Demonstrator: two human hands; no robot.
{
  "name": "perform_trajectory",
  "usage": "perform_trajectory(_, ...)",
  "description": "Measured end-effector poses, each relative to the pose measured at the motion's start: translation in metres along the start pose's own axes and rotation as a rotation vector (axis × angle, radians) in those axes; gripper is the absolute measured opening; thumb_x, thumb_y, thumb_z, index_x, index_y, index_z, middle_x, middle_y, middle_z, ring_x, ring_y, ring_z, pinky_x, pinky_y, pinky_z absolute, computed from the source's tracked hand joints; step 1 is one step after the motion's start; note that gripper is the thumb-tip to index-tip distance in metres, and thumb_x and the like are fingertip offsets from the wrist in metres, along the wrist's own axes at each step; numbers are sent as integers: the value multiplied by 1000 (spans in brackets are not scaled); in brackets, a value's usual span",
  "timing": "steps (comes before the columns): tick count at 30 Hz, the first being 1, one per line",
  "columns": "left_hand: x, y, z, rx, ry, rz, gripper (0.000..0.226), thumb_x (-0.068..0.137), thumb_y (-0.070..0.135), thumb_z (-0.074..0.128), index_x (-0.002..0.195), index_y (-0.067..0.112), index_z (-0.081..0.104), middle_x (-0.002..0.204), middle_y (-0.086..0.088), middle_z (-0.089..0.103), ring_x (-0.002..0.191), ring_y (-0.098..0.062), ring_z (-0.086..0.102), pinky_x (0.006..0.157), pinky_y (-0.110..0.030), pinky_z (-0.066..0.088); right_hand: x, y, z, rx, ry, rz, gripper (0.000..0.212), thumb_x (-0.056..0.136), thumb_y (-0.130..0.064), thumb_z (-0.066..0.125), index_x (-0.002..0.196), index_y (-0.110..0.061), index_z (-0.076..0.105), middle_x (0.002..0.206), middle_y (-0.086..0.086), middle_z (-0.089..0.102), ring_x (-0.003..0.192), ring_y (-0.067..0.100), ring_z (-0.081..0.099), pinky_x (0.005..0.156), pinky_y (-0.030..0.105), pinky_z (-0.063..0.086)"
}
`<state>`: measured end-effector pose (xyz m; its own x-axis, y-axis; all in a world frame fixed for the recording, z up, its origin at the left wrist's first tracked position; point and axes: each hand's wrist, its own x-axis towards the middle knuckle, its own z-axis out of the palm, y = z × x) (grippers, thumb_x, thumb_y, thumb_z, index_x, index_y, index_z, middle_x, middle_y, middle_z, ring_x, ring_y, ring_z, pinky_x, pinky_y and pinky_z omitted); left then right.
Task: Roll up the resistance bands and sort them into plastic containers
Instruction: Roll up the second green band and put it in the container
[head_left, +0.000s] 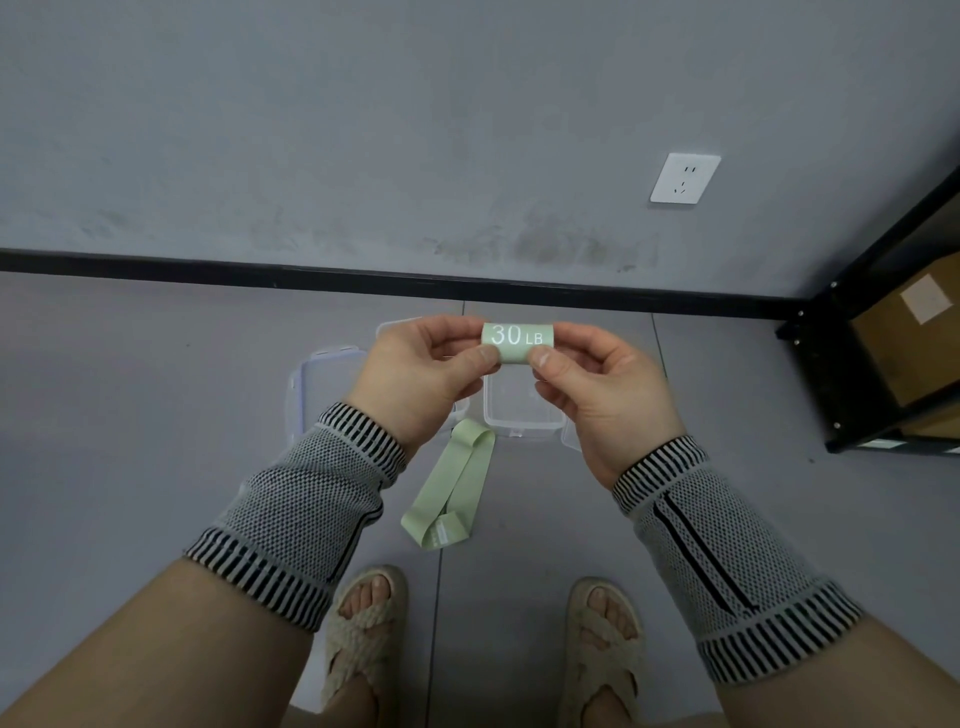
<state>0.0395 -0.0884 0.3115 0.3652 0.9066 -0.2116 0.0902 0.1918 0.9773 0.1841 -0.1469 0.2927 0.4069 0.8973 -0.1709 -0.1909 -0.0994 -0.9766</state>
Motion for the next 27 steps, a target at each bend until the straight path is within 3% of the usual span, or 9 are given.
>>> perform_trajectory(4, -1, 0, 1, 42, -9, 17, 13, 87, 8, 62, 99, 14, 62, 92, -6, 69, 81, -12, 66, 77, -29, 55, -1, 0, 0, -34, 4, -31, 19, 81, -7, 70, 100, -13, 67, 79, -3, 68, 73, 8, 63, 70, 25, 51)
perform_trajectory(7, -1, -1, 0, 44, -16, 3, 15, 86, 10, 64, 101, 14, 62, 102, -7, 68, 89, -16, 66, 80, -34, 54, 0, -1, -1, -31, 1, -35, 17, 82, -7, 70, 98, -14, 68, 78, -4, 69, 73, 8, 63, 70, 25, 51)
perform_trajectory(12, 0, -4, 2, 33, 17, 26, 22, 81, 7, 69, 102, 9, 63, 102, -5, 70, 90, -14, 68, 82, -32, 56, 0, 0, 1, -13, 8, -25, 23, 81, -9, 70, 104, -10, 67, 79, -3, 68, 74, 8, 64, 71, 25, 51)
perform_trajectory(15, 1, -4, 3, -10, 31, 10, 20, 81, 8, 70, 100, 10, 63, 97, -10, 71, 93, -23, 68, 82, -34, 56, 0, 0, 0, 21, 22, -7, 18, 82, -11, 70, 99, -15, 68, 79, -6, 70, 78, 10, 66, 74, 27, 52)
perform_trajectory(19, 1, -4, 5, -47, 42, 4, 17, 80, 9, 71, 94, 14, 64, 95, -10, 72, 92, -23, 69, 80, -33, 56, -2, 0, 0, 39, 29, 10, 24, 83, -15, 69, 107, -15, 67, 95, 0, 73, 93, 15, 69, 82, 29, 55)
perform_trajectory(27, -7, 6, 16, -28, 72, 56, 15, 81, 9, 71, 93, 14, 64, 96, -12, 71, 89, -20, 68, 74, -25, 55, -14, -15, 1, -1, 144, -32, 19, 80, -14, 74, 97, -20, 68, 83, 4, 72, 77, 14, 69, 76, 28, 56)
